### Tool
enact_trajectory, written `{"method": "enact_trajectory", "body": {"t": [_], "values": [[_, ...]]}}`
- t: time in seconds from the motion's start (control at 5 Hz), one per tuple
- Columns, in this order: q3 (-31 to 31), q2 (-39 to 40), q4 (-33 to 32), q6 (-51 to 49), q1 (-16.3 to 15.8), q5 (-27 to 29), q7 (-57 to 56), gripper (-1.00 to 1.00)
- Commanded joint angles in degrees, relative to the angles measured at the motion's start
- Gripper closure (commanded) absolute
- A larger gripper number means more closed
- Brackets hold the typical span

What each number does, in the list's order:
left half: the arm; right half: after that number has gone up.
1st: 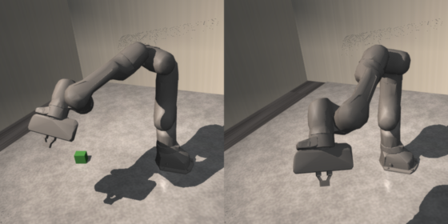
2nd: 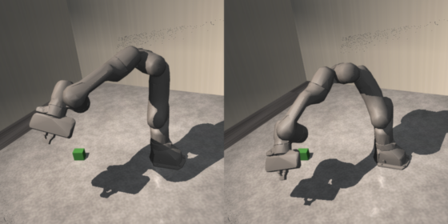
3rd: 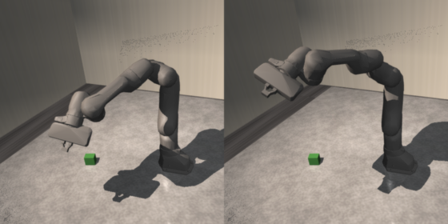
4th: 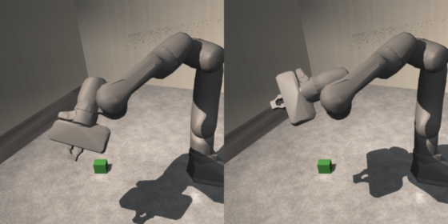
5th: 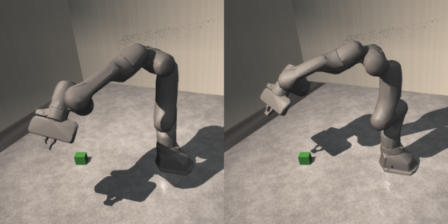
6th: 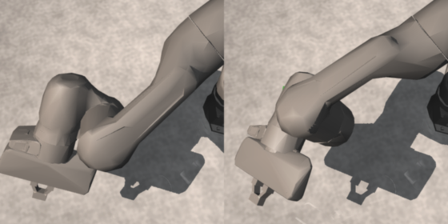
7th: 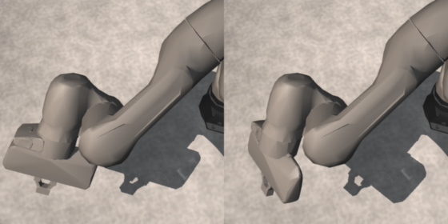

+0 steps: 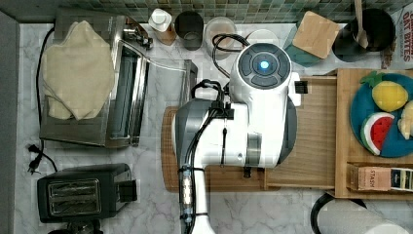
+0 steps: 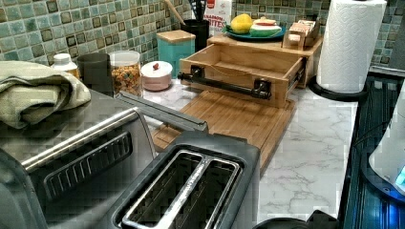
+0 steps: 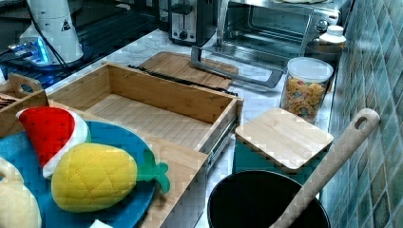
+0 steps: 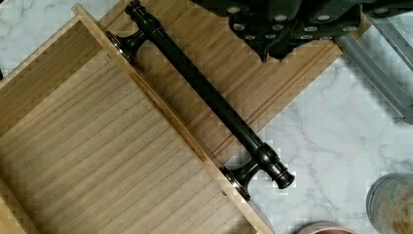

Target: Close the drawer.

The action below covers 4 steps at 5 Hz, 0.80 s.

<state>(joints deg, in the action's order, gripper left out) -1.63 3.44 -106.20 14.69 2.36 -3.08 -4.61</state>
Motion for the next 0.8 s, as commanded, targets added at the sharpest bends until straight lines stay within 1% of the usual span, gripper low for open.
{"method": "enact_trajectory", "body": {"t": [0.2, 0.4, 0.6, 0.8], "values": [[0.10, 0.00, -0.02, 0.00, 0.13, -0.41, 0.00, 1.00], [0.28, 0.01, -2.77, 3.31, -0.04, 0.21, -1.31, 1.00], [0.91, 1.30, -3.50, 4.65, -0.94, -1.62, -5.79, 1.00], [1.49, 1.00, -5.64, 6.63, -0.87, -0.12, -11.84, 1.00]]}}
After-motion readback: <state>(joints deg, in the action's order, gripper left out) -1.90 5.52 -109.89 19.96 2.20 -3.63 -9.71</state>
